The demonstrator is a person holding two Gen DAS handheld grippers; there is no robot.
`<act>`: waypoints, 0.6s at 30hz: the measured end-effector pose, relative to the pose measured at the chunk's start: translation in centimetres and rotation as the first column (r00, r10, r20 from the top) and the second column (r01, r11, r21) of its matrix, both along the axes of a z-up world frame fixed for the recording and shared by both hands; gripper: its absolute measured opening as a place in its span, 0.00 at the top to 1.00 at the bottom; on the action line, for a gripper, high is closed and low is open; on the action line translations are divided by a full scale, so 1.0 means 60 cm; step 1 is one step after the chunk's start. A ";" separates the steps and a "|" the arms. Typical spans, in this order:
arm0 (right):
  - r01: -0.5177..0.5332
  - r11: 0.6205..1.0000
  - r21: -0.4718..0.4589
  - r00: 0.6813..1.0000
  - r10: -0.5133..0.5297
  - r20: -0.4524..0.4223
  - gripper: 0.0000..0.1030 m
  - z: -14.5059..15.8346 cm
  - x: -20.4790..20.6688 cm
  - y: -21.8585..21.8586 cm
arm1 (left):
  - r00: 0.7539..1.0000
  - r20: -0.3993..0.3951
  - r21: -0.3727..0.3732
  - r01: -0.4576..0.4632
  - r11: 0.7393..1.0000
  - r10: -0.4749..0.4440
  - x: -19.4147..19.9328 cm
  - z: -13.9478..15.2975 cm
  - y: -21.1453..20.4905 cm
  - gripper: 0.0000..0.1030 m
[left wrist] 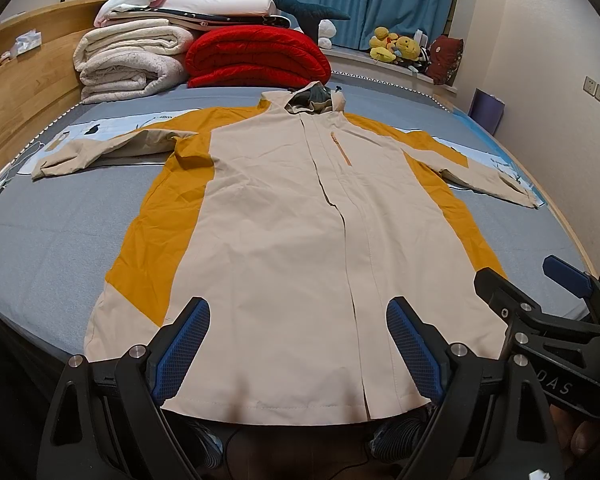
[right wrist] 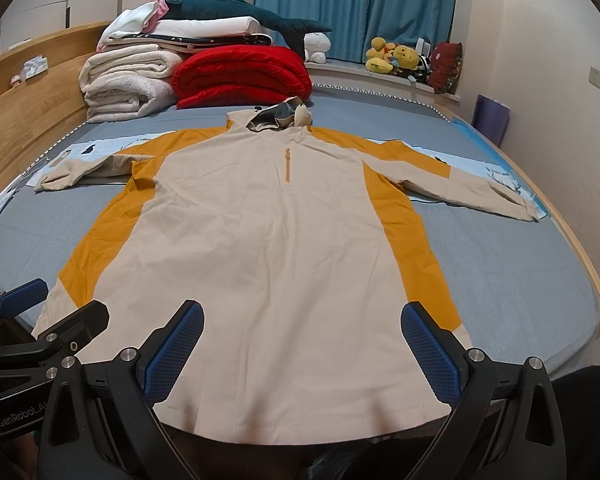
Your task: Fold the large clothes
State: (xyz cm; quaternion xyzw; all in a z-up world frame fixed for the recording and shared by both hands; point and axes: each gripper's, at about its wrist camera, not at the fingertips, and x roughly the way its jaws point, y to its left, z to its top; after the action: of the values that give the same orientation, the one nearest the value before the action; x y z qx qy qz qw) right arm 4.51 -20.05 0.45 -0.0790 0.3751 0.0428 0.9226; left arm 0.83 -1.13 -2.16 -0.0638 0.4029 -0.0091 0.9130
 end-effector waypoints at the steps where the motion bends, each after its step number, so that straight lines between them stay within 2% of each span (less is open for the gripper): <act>1: 0.000 1.000 0.000 1.000 0.000 0.000 0.04 0.000 -0.001 -0.002 | 1.000 0.000 0.000 0.000 1.000 0.000 0.000 0.000 0.000 0.15; 18: 0.000 1.000 0.003 1.000 0.000 0.000 0.05 -0.002 -0.002 -0.004 | 1.000 -0.001 -0.002 -0.004 1.000 0.004 -0.001 0.002 -0.012 0.18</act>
State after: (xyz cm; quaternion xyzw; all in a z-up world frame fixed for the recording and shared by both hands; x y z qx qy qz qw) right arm 4.41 -20.27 0.31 -0.0777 0.3752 0.0433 0.9227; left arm 0.78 -1.83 -2.01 -0.0654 0.4033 -0.0074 0.9127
